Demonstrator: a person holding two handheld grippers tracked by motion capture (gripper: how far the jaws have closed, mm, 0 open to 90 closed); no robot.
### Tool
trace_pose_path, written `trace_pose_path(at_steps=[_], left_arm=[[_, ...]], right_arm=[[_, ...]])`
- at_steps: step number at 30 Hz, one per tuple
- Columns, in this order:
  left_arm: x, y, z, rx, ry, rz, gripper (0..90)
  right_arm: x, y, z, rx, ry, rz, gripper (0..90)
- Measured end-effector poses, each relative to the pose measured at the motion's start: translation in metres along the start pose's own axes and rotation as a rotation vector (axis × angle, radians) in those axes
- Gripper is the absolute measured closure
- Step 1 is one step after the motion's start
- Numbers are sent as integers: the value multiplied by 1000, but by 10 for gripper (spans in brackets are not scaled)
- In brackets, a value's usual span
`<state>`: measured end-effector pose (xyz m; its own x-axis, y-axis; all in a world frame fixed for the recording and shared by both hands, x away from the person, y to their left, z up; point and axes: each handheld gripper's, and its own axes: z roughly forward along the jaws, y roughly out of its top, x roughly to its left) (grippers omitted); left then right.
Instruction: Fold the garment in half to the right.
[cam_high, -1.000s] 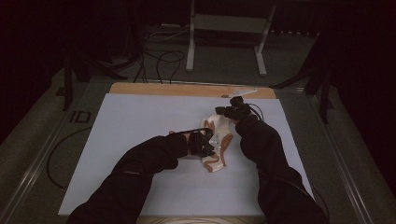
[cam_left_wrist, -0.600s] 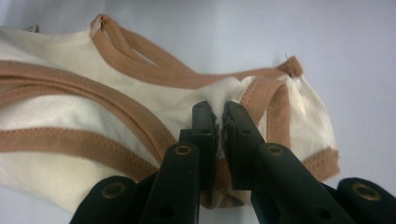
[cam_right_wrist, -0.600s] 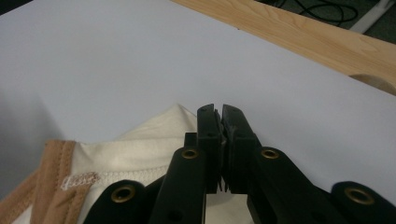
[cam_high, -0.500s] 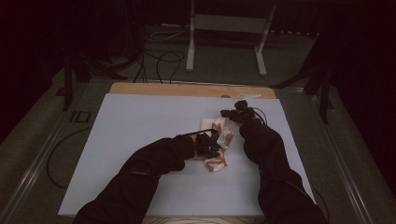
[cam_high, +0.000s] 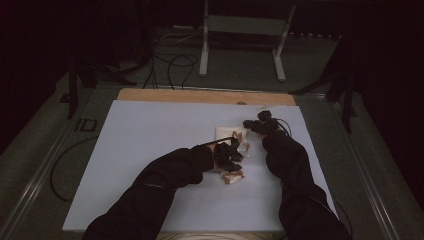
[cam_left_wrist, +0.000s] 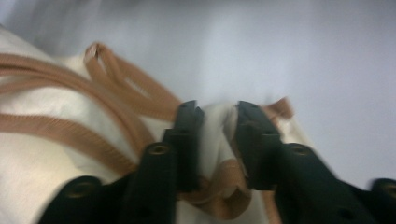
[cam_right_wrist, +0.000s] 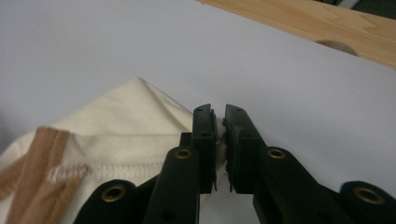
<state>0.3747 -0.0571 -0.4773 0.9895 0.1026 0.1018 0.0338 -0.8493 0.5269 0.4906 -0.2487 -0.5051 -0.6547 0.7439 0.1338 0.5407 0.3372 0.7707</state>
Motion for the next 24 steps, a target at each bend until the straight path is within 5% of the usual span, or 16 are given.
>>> trace_pose_path(at_steps=[10, 16, 24], left_arm=[[-5, -2, -20, -52, 6, -19, 385], [-4, -12, -38, -89, -13, -78, 188], [-6, -42, -60, -143, 58, -133, 18]], right_arm=[[-10, -1, -14, 52, -80, 20, 630], [-9, 5, -24, 36, -63, 45, 531], [14, 17, -35, 39, -38, 32, 504]])
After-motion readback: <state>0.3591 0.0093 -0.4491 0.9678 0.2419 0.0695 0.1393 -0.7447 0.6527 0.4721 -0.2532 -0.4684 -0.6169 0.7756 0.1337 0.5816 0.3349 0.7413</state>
